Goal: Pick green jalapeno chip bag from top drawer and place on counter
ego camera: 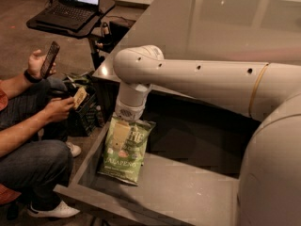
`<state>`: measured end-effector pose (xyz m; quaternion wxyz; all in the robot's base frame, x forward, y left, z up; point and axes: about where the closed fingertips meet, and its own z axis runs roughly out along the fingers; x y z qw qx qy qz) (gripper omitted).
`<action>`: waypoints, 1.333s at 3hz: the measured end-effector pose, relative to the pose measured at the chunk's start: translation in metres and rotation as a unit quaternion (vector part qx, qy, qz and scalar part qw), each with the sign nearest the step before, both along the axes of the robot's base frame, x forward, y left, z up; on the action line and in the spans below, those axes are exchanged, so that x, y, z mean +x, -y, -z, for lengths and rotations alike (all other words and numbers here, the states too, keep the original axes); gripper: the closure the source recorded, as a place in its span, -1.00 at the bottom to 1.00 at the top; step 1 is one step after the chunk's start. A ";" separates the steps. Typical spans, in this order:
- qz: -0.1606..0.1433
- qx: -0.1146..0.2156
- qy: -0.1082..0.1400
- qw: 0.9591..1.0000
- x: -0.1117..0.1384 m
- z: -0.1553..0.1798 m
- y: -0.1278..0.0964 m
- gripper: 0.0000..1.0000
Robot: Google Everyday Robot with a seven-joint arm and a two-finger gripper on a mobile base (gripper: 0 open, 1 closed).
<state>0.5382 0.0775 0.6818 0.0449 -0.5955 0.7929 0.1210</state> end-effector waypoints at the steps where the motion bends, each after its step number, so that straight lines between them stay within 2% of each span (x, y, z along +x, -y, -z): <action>1: 0.000 0.000 0.000 1.000 0.000 0.000 0.000 -0.18; 3: 0.000 0.000 0.000 1.000 0.000 0.000 0.000 0.75; 4: 0.000 0.000 0.000 1.000 0.000 0.000 0.000 1.00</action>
Offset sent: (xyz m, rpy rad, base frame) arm 0.0000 0.0000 0.0000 0.0000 0.0000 0.0000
